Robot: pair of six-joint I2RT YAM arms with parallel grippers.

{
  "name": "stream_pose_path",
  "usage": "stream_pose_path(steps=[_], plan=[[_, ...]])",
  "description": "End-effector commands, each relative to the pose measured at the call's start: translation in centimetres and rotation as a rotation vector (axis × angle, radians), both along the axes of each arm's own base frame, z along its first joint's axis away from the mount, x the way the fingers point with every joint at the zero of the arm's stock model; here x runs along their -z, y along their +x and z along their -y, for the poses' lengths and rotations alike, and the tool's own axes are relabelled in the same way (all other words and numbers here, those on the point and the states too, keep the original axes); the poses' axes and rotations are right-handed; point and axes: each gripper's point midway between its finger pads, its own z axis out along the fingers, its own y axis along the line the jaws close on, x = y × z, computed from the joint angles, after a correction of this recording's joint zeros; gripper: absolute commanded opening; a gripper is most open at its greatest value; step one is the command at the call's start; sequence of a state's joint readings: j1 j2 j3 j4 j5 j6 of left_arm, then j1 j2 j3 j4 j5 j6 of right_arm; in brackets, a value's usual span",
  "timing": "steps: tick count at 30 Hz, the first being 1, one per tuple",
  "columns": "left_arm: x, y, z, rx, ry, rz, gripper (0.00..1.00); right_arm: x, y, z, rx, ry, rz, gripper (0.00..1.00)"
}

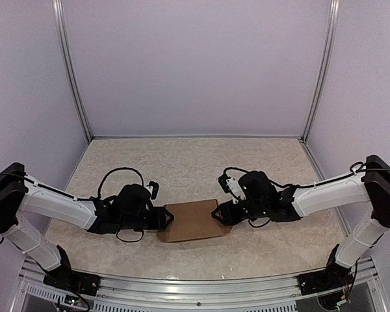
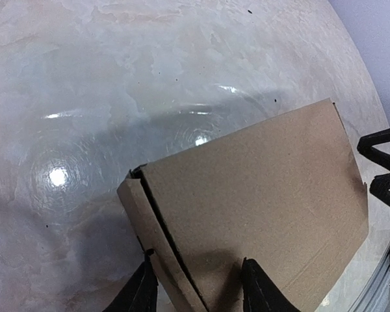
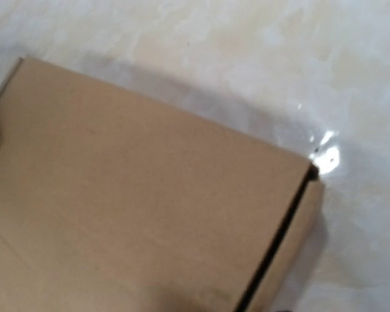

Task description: Fold the paper box

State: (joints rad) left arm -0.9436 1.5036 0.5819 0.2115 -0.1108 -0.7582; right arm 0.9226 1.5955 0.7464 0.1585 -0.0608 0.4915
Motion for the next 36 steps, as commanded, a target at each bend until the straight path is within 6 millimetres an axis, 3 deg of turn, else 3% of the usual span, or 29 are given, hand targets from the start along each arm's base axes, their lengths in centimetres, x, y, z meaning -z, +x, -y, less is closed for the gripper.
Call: stream_pose_path(steps=[1, 7, 14, 21, 25, 36], plan=[[0.4, -0.5, -1.3, 0.01, 0.039, -0.018, 0.44, -3.0, 0.7, 1.1, -0.034, -0.053, 0.131, 0.52], [-1.2, 0.1, -2.6, -0.013, 0.05, 0.003, 0.53, -2.9, 2.0, 2.4, 0.019, -0.067, 0.121, 0.54], [-2.6, 0.1, -3.5, -0.011, -0.083, 0.012, 0.69, -1.2, 2.2, 1.8, 0.042, -0.047, 0.021, 0.43], [-2.9, 0.4, -4.9, -0.062, -0.066, 0.02, 0.65, -0.6, 2.0, 0.6, 0.04, 0.01, -0.042, 0.37], [-2.6, 0.5, -4.8, -0.078, -0.12, -0.011, 0.65, 0.0, 2.2, 0.4, 0.052, 0.013, -0.06, 0.36], [-1.2, -0.1, -2.0, 0.007, -0.212, -0.103, 0.71, 0.8, 2.7, 1.0, 0.116, 0.027, -0.084, 0.28]])
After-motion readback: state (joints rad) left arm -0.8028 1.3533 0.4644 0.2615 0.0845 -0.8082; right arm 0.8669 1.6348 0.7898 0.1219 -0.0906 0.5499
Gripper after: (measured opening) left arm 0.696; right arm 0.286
